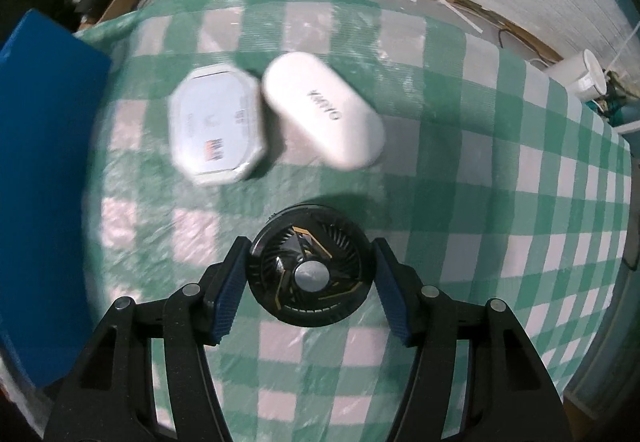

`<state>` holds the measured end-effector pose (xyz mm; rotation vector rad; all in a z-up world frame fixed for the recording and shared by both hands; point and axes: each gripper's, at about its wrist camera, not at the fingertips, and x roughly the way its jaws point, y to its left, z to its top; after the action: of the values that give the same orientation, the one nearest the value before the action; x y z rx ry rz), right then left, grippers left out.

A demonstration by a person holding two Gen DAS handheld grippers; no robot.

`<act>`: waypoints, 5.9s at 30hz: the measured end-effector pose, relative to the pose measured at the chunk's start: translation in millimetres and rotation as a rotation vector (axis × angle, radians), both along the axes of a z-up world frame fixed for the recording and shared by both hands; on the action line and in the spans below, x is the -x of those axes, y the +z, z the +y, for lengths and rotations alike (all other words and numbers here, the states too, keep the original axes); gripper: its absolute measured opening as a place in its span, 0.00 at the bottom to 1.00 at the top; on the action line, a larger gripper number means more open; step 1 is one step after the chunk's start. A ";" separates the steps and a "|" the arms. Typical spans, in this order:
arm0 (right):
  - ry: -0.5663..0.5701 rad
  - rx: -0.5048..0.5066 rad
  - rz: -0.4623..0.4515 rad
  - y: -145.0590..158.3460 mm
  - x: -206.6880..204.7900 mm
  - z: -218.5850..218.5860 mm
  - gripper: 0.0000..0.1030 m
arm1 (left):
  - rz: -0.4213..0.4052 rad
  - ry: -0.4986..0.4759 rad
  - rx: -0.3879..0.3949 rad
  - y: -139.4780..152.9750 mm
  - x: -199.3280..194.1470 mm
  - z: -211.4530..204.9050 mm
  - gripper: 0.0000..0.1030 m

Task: Organize rigid objects
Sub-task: 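Return the right gripper to the table and grasp the black round fan, then lift the black fan into the box beside the power bank and release it, then move the right gripper back and grasp the white octagonal device, then carry the octagonal device into the box and open the right gripper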

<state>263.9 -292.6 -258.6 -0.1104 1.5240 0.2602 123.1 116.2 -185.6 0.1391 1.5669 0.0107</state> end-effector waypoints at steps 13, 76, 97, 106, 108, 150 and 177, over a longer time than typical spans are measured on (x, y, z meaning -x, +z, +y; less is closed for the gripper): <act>0.137 -0.045 -0.043 75.3 33.9 48.1 0.60 | -0.001 0.001 0.004 -1.6 -0.4 -1.9 0.07; 0.449 -0.228 -0.032 105.8 100.9 205.8 0.65 | -0.004 -0.010 -0.002 1.3 -5.2 -5.9 0.09; 0.220 -0.225 -0.103 120.9 39.0 109.0 0.65 | -0.004 -0.011 0.003 4.7 -4.7 -5.1 0.09; 0.053 -0.213 -0.049 64.7 -6.2 53.1 0.65 | -0.005 -0.015 0.002 5.5 -3.2 -3.0 0.09; 0.016 -0.218 -0.039 50.3 -14.4 44.4 0.65 | -0.005 -0.015 0.003 5.7 -3.3 -2.7 0.09; 0.095 -0.075 0.000 14.6 -31.4 64.6 0.52 | 0.001 -0.014 0.016 2.6 -2.5 1.9 0.09; 0.405 -0.241 -0.090 151.9 51.9 175.2 0.52 | 0.002 -0.045 -0.002 1.1 -3.0 -4.9 0.09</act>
<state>212.0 -117.4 -106.7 -0.2356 1.3604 0.7493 126.2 111.2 -184.4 0.1754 1.5654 -0.0229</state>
